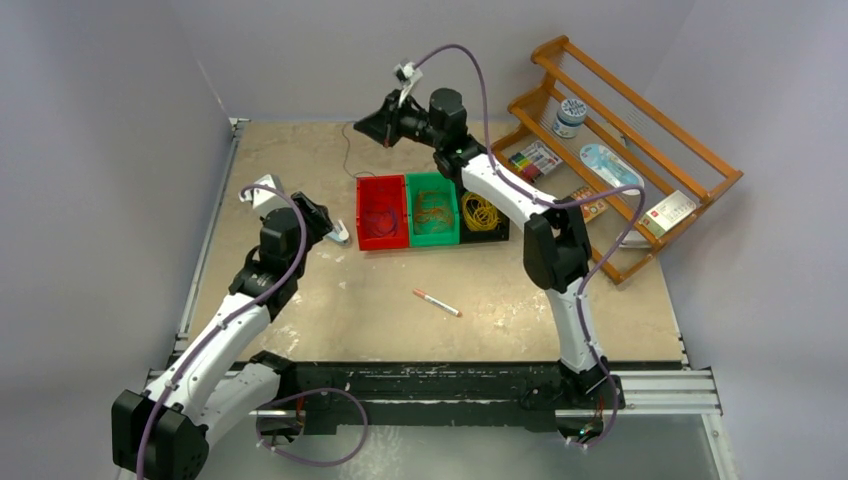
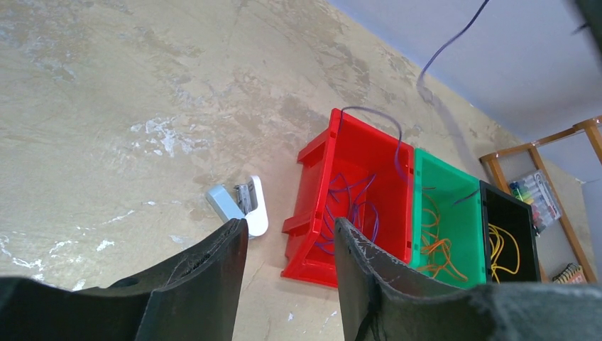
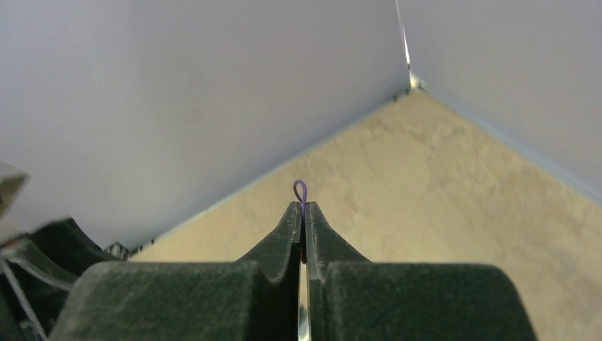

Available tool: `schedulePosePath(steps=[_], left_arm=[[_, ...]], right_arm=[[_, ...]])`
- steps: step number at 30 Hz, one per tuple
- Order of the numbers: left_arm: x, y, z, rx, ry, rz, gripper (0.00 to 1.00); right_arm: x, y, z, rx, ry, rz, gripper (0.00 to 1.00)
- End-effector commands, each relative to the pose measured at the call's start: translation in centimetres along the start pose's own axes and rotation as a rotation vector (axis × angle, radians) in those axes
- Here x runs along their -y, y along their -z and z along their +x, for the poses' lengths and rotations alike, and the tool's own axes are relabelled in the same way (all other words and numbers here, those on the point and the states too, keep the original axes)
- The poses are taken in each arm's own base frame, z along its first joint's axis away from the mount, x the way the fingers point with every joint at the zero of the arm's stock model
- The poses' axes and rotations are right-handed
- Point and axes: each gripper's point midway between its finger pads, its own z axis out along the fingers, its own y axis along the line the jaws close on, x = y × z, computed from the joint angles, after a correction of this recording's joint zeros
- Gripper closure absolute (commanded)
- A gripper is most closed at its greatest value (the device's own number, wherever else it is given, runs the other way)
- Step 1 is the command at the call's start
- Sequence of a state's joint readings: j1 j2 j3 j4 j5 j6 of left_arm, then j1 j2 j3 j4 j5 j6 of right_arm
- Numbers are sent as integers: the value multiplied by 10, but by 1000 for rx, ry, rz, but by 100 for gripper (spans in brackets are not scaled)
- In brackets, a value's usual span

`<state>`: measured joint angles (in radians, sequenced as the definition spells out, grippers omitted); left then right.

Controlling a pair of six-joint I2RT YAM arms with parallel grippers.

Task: Untangle the cables

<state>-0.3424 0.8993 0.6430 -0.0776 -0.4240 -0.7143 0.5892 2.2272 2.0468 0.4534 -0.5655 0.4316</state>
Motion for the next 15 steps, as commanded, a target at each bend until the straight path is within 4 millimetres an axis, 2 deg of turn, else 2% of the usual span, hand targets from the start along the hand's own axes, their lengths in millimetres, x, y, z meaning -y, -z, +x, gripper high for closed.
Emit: schedulePosePath(steps=[1, 4, 7, 11, 15], left_arm=[[5, -1, -10, 32, 9, 13, 52], [5, -3, -10, 30, -1, 8, 53], [6, -5, -10, 24, -7, 8, 53], [10, -8, -6, 6, -10, 16, 53], [14, -12, 2, -22, -11, 36, 53]], right_arm=[[-26, 23, -44, 87, 99, 20, 100], [-31, 36, -43, 78, 100, 39, 100], [-26, 49, -32, 53, 83, 104, 100], [-11, 67, -9, 10, 67, 207, 100], [15, 81, 10, -33, 106, 330, 100]])
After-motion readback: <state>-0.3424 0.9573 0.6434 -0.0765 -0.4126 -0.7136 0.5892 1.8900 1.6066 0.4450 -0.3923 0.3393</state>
